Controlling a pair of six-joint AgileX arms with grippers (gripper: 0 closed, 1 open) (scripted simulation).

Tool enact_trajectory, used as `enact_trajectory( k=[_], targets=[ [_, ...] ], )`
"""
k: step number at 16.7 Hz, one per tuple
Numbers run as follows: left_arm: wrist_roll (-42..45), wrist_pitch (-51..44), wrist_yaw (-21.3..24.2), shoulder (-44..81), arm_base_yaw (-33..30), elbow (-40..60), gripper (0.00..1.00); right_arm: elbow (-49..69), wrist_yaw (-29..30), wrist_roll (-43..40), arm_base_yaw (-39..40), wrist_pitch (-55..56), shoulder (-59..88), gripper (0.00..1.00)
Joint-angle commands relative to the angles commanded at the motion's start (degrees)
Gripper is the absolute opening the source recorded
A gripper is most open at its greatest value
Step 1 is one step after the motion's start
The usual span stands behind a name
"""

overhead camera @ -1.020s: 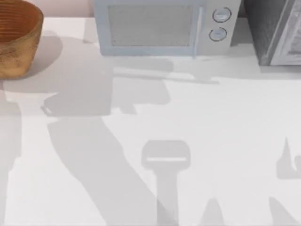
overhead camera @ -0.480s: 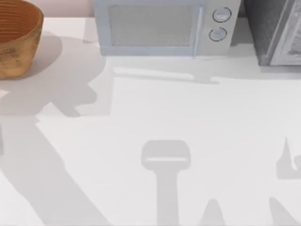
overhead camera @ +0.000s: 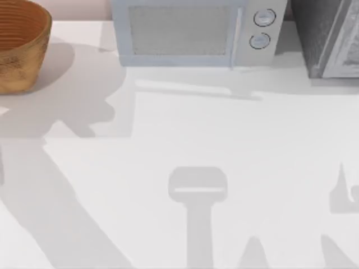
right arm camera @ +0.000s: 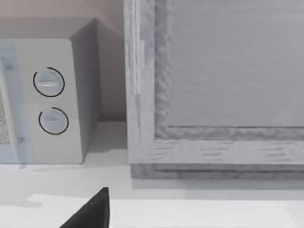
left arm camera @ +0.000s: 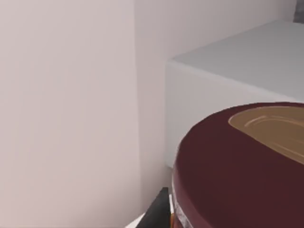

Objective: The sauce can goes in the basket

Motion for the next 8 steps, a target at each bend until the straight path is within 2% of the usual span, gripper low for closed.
enact_trajectory(
  k=[8],
  targets=[
    [-4.1, 6.6, -3.1, 2.5, -3.2, -0.1, 0.0, 0.0, 0.0, 0.0, 0.0, 0.0, 0.0, 1.0]
  ],
)
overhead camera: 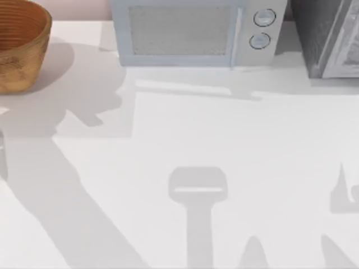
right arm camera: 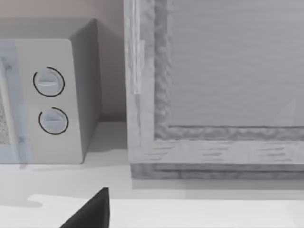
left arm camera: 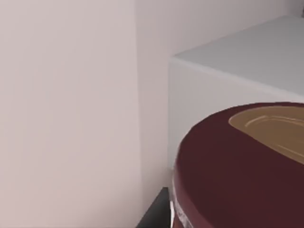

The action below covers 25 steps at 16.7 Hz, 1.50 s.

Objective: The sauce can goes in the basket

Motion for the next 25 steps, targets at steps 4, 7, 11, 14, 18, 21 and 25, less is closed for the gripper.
enact_trajectory(
  k=[4, 7, 11, 14, 18, 21, 25],
  targets=[
    [-2.1, 3.5, -1.5, 1.3, -1.7, 0.0, 0.0, 0.0, 0.0, 0.0, 0.0, 0.0, 0.0, 1.0],
    [-3.1, 4.9, -2.3, 1.9, -2.5, -0.1, 0.0, 0.0, 0.0, 0.0, 0.0, 0.0, 0.0, 1.0],
    [-3.1, 4.9, -2.3, 1.9, -2.5, -0.1, 0.08, 0.0, 0.0, 0.0, 0.0, 0.0, 0.0, 1.0],
    [-3.1, 4.9, -2.3, 1.9, -2.5, -0.1, 0.3, 0.0, 0.0, 0.0, 0.0, 0.0, 0.0, 1.0],
    [-3.1, 4.9, -2.3, 1.9, -2.5, -0.1, 0.6, 0.0, 0.0, 0.0, 0.0, 0.0, 0.0, 1.0],
    [-3.1, 4.9, -2.3, 1.9, -2.5, -0.1, 0.83, 0.0, 0.0, 0.0, 0.0, 0.0, 0.0, 1.0],
    [-3.1, 4.9, -2.3, 1.9, -2.5, -0.1, 1.0, 0.0, 0.0, 0.0, 0.0, 0.0, 0.0, 1.0]
  ],
)
